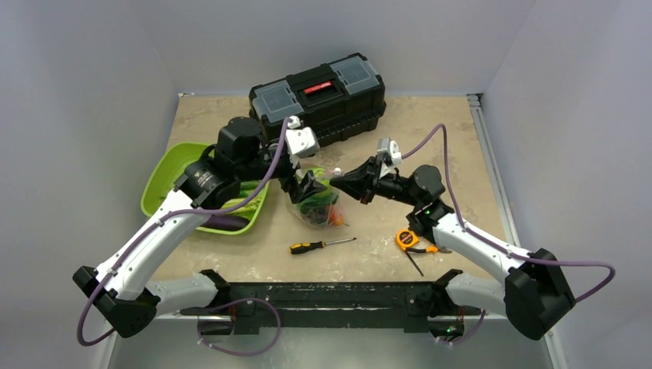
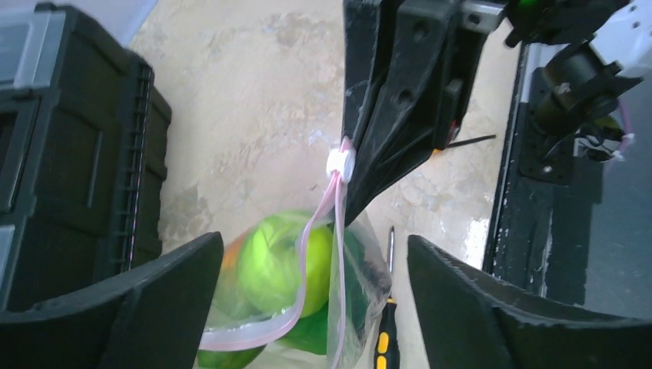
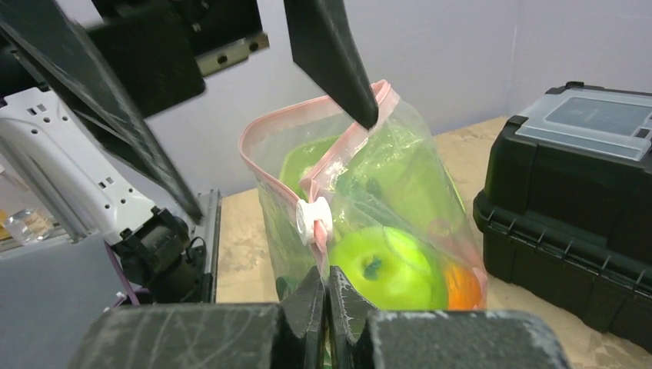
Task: Place the food in the zip-top bag and seal the zipper
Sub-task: Zip the zipper food storage bag at the center of the board.
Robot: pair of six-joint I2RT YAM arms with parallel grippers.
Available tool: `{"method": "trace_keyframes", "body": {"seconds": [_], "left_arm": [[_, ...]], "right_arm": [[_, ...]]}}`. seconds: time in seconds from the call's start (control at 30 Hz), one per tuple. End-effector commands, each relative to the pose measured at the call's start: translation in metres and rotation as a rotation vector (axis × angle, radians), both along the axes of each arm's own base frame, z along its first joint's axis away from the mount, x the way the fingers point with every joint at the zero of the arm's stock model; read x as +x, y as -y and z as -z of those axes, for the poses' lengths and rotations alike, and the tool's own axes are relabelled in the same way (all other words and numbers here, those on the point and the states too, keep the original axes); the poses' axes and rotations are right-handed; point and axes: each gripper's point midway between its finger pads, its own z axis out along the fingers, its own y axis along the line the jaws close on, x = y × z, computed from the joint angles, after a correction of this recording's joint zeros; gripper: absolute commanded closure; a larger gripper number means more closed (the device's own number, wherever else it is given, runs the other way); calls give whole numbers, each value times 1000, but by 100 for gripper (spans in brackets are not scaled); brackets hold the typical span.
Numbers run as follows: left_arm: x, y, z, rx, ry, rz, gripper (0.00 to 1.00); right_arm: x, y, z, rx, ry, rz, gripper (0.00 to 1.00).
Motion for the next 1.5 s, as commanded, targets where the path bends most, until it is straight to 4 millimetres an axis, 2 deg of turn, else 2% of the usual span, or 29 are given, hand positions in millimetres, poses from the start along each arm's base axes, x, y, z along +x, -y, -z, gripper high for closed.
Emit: {"method": "trace_keyframes", "body": {"seconds": [0.0,0.07,0.17,0.33,0.4,0.47,0.5,0.57,0.63,0.67,0.73,0.77,0.8,0.83,1.0,1.07,1.1,1.13,1.17,1.2,1.27,1.33,1.37,1.47], "left_arm": [[-13,16,-32,-43,21,150,4],[-19,24,-34,-40,-5,242,2],[-36,32,-19,6,-77,412,0],[-27,37,0,48,-130,440,0],[-26,37,6,60,-138,436,4],[-23,34,12,79,-141,416,14],[-19,32,15,90,-138,387,23],[-6,28,20,115,-143,303,54],[0,24,21,113,-176,252,73],[1,22,21,108,-193,236,81],[2,20,21,108,-214,210,89],[1,20,21,106,-222,205,99],[2,19,21,104,-228,198,100],[1,20,20,100,-235,198,100],[-6,24,10,41,-235,219,100],[-8,25,7,27,-226,224,100],[-9,24,5,22,-223,226,96],[-11,23,3,18,-222,229,80],[-12,23,0,11,-222,227,64],[-15,23,-4,-2,-219,233,55],[-25,24,-13,-37,-217,277,42],[-32,26,-23,-80,-214,303,34],[-32,27,-26,-93,-217,302,33],[-24,31,-32,-117,-242,272,40]], "right_arm": [[-2,2,-35,46,99,-33,100],[-5,2,-33,33,99,-58,100],[-8,3,-33,26,99,-87,100],[-11,5,-31,1,104,-130,100],[-13,6,-31,-3,106,-136,100],[-14,7,-33,-3,113,-147,100],[-14,7,-33,-5,114,-149,100],[-14,8,-33,-8,115,-150,100],[-15,7,-33,-10,114,-155,100],[-14,7,-32,-12,110,-159,100],[-13,6,-32,-12,106,-158,100],[-12,6,-31,-14,102,-159,100],[-12,5,-32,-16,101,-163,100],[-12,4,-31,-19,98,-169,99],[-8,-2,-30,-18,62,-209,77],[-8,-5,-30,-13,53,-224,75],[-7,-6,-28,-15,45,-232,84],[-7,-6,-28,-16,45,-236,96],[-6,-7,-26,-19,42,-234,100],[-6,-7,-23,-22,39,-237,100],[-6,-6,-20,-23,33,-229,100],[-4,-5,-20,-20,25,-212,100],[-2,-5,-20,-18,18,-203,100],[-2,-5,-21,-12,9,-197,100]]}}
